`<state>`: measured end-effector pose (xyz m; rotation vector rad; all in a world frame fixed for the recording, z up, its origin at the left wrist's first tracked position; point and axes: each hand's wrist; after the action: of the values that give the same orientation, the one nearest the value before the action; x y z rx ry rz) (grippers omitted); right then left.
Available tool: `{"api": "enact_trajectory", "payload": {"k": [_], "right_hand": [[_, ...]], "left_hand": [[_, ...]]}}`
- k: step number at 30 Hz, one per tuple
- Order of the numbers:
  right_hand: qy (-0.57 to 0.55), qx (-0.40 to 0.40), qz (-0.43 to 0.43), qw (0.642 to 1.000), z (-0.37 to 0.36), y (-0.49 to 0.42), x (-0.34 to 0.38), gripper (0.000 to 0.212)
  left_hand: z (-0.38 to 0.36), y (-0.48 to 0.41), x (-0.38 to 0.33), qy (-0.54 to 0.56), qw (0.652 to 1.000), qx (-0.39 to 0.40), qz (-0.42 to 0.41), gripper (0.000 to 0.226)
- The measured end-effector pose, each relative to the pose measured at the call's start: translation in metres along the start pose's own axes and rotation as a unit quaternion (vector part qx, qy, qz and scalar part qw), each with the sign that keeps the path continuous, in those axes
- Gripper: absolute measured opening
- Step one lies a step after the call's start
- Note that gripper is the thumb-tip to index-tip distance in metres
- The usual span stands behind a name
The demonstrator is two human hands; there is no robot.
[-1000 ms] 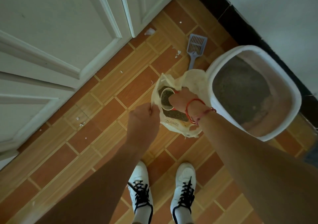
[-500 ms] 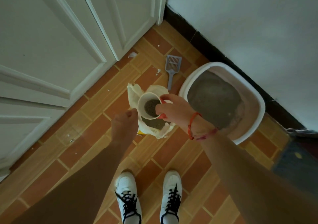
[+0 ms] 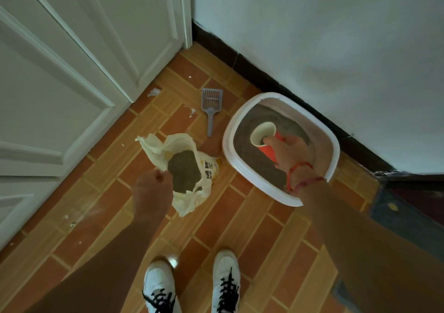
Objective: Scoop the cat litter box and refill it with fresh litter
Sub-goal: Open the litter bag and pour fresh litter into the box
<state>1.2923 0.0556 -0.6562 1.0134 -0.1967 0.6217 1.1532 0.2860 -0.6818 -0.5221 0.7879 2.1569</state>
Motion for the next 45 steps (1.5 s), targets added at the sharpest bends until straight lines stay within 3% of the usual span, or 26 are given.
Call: {"api": "enact_trajectory", "payload": {"k": [4, 7, 10, 13, 16, 24, 30, 35, 38, 42, 45], "right_hand": [[0.048, -0.112, -0.047, 0.991, 0.032, -0.034, -0.026, 0.056], [0.143, -0.182, -0.024, 0.973, 0.044, -0.038, -0.021, 0.066], [0.210, -0.188, 0.014, 0.959, 0.046, -0.036, -0.004, 0.066], [0.248, -0.197, -0.018, 0.948, 0.053, -0.045, -0.007, 0.072], [0.325, -0.235, -0.032, 0.915, 0.068, -0.055, -0.025, 0.073], [0.334, -0.283, -0.007, 0.899, 0.082, -0.076, -0.036, 0.085], [0.384, -0.331, 0.018, 0.862, 0.089, -0.082, -0.044, 0.080], [0.365, -0.300, 0.018, 0.881, 0.072, -0.077, -0.037, 0.077], [0.306, -0.251, 0.012, 0.918, 0.052, -0.066, -0.021, 0.076], [0.204, -0.191, 0.073, 0.957, 0.010, -0.044, 0.005, 0.081], [0.159, -0.120, 0.118, 0.973, -0.025, -0.016, 0.027, 0.074]], "left_hand": [[-0.003, 0.000, -0.002, 0.002, 1.000, -0.004, -0.017, 0.036], [-0.011, -0.005, 0.001, 0.018, 1.000, -0.015, -0.021, 0.038], [-0.015, -0.007, 0.001, 0.016, 0.999, -0.018, -0.025, 0.037], [-0.013, -0.007, 0.000, 0.008, 0.999, -0.024, -0.021, 0.035], [-0.013, -0.010, 0.004, 0.007, 0.999, -0.031, -0.033, 0.035], [-0.016, -0.014, 0.007, -0.009, 0.997, -0.037, -0.063, 0.036], [-0.016, -0.016, 0.008, -0.017, 0.997, -0.038, -0.067, 0.038], [-0.015, -0.015, 0.011, -0.008, 0.998, -0.037, -0.054, 0.035], [-0.011, -0.014, 0.012, -0.002, 0.998, -0.040, -0.046, 0.034], [-0.003, -0.013, 0.013, 0.009, 0.999, -0.037, -0.028, 0.034], [0.003, -0.014, 0.016, 0.014, 0.999, -0.036, -0.017, 0.033]]}}
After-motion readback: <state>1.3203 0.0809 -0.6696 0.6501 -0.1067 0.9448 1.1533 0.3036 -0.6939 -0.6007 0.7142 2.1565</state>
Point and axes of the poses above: each hand's wrist, its own y-axis away from the middle knuckle, its own z-axis out of the back of the hand, x = y × z, and after that the axes turned 13 degrees about -z, right-handed
